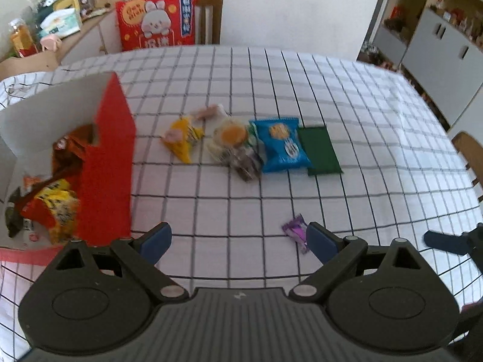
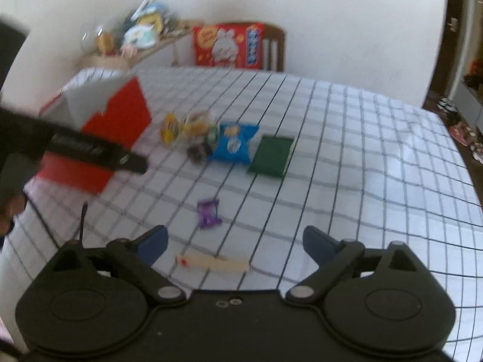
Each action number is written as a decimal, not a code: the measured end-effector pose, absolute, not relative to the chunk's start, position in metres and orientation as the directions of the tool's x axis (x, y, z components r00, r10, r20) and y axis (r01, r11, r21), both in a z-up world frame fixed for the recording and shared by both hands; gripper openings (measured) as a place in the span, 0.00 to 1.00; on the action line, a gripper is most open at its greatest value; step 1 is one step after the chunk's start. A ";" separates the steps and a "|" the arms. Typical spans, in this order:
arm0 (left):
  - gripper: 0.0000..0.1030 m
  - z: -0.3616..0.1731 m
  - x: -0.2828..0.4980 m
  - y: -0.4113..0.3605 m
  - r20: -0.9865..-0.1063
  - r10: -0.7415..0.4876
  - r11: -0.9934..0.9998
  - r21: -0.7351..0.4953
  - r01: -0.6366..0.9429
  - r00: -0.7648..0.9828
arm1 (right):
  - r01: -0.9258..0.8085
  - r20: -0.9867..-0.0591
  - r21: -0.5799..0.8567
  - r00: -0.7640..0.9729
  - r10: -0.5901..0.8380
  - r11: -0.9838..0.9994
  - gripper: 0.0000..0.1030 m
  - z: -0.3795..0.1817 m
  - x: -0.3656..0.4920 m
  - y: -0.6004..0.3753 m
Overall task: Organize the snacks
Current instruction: 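Move both tools back toward the remaining snacks on the table, then grasp the purple candy with left tool while right tool grasps the wooden stick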
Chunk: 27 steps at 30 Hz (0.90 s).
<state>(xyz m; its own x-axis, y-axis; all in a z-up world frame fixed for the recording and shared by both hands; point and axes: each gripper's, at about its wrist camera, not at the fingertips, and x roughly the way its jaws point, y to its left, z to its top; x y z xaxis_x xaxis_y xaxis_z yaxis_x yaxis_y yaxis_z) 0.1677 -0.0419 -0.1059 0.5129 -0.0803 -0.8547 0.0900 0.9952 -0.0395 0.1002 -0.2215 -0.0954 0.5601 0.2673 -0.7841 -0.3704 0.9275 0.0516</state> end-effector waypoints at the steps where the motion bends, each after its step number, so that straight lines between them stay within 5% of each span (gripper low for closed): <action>1: 0.94 -0.110 0.170 -0.048 -0.861 -0.070 0.996 -0.031 0.087 0.504 | -0.390 -0.793 0.043 0.546 0.269 0.920 0.88 -0.101 0.100 -0.219; 15: 0.90 -0.155 0.205 -0.093 -0.928 -0.023 0.997 0.006 0.075 0.372 | -0.687 -0.845 -0.092 0.437 0.308 0.721 0.67 -0.144 0.112 -0.186; 22: 0.65 -0.169 0.218 -0.101 -0.949 -0.050 0.999 -0.047 0.018 0.311 | -0.747 -0.855 -0.110 0.407 0.321 0.655 0.53 -0.154 0.112 -0.180; 27: 0.59 -0.172 0.220 -0.109 -0.950 -0.027 0.999 -0.032 -0.011 0.312 | -0.772 -0.855 -0.098 0.389 0.344 0.628 0.46 -0.154 0.109 -0.180</action>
<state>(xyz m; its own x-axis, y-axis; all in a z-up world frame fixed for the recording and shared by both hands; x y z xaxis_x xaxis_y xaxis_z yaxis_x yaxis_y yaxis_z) 0.2196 -0.1089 -0.1721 0.3118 -0.0267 -0.9498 -0.0109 0.9994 -0.0317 0.1093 -0.1804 -0.1535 0.3887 0.3441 -0.8547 -0.7717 0.6284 -0.0980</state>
